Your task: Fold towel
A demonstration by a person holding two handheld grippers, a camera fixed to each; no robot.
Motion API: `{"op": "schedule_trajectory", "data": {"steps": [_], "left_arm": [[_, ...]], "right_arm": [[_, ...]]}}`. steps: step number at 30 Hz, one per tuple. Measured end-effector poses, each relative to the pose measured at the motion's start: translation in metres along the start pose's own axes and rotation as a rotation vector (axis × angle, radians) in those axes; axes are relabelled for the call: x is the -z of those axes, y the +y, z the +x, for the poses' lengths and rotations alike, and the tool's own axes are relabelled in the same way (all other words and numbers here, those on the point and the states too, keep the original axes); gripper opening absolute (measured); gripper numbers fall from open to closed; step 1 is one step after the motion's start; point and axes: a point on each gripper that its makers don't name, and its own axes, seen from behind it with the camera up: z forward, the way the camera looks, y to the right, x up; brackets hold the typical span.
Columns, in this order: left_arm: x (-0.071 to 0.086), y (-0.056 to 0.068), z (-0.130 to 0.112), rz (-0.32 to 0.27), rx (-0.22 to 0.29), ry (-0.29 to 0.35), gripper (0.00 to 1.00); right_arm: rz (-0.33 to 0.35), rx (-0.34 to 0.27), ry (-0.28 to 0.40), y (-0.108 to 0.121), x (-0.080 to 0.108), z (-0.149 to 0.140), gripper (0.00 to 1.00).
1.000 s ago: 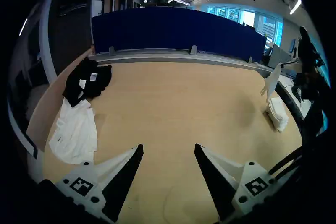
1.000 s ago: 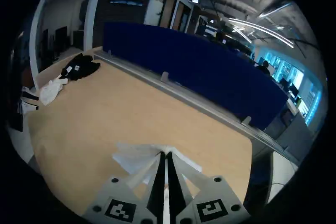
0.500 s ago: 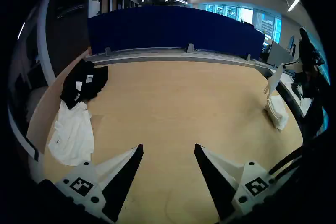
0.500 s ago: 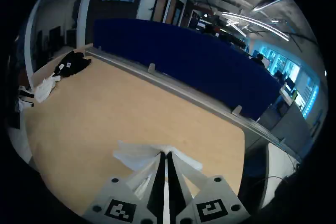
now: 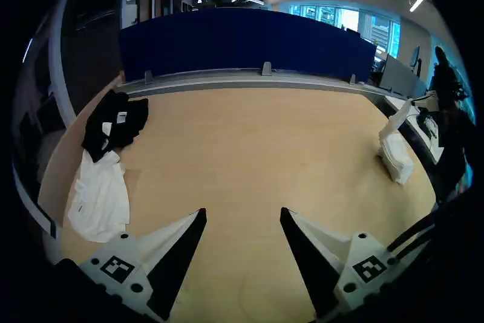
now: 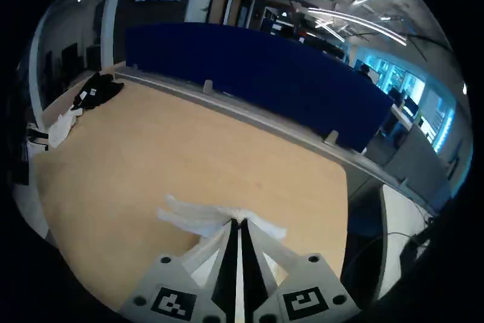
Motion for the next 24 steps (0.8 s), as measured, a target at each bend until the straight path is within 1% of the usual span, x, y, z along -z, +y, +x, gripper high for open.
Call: {"op": "schedule_trajectory", "data": {"steps": [4, 8, 14, 20, 24], "left_arm": [[0.000, 0.003, 0.000, -0.004, -0.003, -0.001, 0.90], [0.000, 0.006, -0.001, -0.009, -0.007, -0.003, 0.90], [-0.001, 0.009, -0.004, -0.013, -0.016, -0.008, 0.90], [0.000, 0.011, -0.003, -0.014, -0.023, -0.007, 0.90], [0.003, 0.010, -0.002, -0.011, -0.027, -0.005, 0.90]], "right_arm": [[-0.018, -0.028, -0.031, 0.006, 0.008, -0.026, 0.03], [-0.040, -0.061, -0.072, 0.011, 0.015, -0.061, 0.03], [-0.060, -0.119, -0.130, 0.013, 0.019, -0.106, 0.03], [-0.076, -0.149, -0.177, 0.011, 0.018, -0.137, 0.03], [-0.086, -0.166, -0.196, 0.011, 0.015, -0.150, 0.03]]}}
